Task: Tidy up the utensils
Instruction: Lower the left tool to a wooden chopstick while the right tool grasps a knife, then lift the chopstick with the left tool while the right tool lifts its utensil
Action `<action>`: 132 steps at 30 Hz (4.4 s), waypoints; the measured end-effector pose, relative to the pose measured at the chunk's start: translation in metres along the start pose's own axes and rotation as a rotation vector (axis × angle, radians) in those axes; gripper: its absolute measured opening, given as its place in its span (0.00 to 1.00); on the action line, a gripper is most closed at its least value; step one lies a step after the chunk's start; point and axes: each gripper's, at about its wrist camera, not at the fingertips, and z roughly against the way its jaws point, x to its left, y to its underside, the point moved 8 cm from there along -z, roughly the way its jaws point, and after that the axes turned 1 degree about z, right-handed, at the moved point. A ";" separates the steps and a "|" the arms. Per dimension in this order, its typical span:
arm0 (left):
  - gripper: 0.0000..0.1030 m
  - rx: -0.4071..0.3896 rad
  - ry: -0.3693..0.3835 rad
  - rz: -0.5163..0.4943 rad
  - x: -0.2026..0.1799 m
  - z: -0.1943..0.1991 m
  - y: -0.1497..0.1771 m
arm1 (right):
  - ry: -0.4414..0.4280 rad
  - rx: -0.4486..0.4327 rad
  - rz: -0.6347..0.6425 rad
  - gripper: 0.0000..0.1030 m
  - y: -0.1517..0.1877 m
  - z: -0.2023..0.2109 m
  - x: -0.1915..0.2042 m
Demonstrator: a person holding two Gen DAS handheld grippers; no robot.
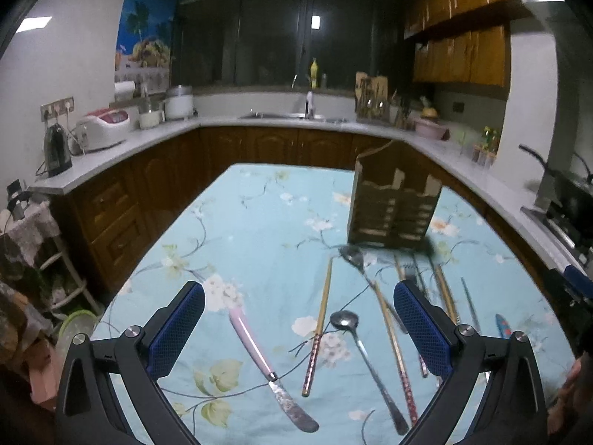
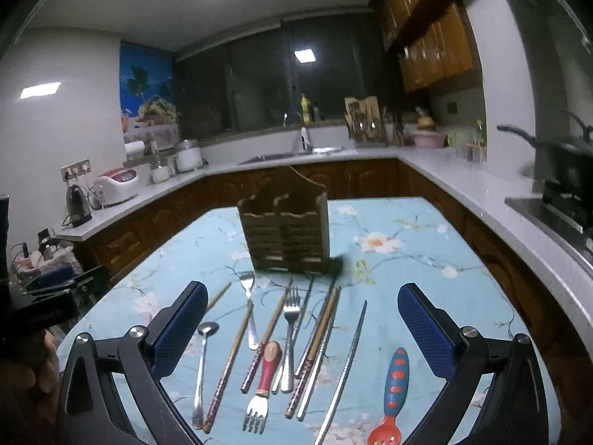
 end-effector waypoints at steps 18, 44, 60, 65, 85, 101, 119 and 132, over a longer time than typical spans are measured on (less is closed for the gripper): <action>0.99 0.196 0.003 -0.013 -0.002 -0.081 -0.023 | 0.067 0.285 -0.106 0.99 0.027 -0.087 -0.039; 0.57 0.487 0.058 -0.098 -0.022 -0.229 -0.022 | 0.129 0.559 -0.169 0.43 0.067 -0.180 -0.084; 0.29 0.541 0.071 -0.213 -0.047 -0.266 -0.020 | 0.156 0.620 -0.088 0.32 0.067 -0.198 -0.080; 0.13 0.545 0.088 -0.232 -0.051 -0.269 -0.021 | 0.160 0.624 -0.071 0.22 0.064 -0.204 -0.077; 0.04 0.437 0.219 -0.063 -0.017 -0.170 -0.058 | 0.010 0.474 -0.159 0.03 0.013 -0.156 -0.059; 0.04 0.284 0.273 -0.024 0.000 -0.063 -0.096 | -0.032 0.324 -0.147 0.03 -0.037 -0.101 -0.046; 0.04 0.139 0.310 0.024 0.016 -0.007 -0.132 | -0.073 0.187 -0.139 0.03 -0.087 -0.069 -0.029; 0.04 -0.076 0.310 0.026 -0.005 -0.019 -0.194 | -0.087 0.012 -0.118 0.03 -0.176 -0.083 -0.025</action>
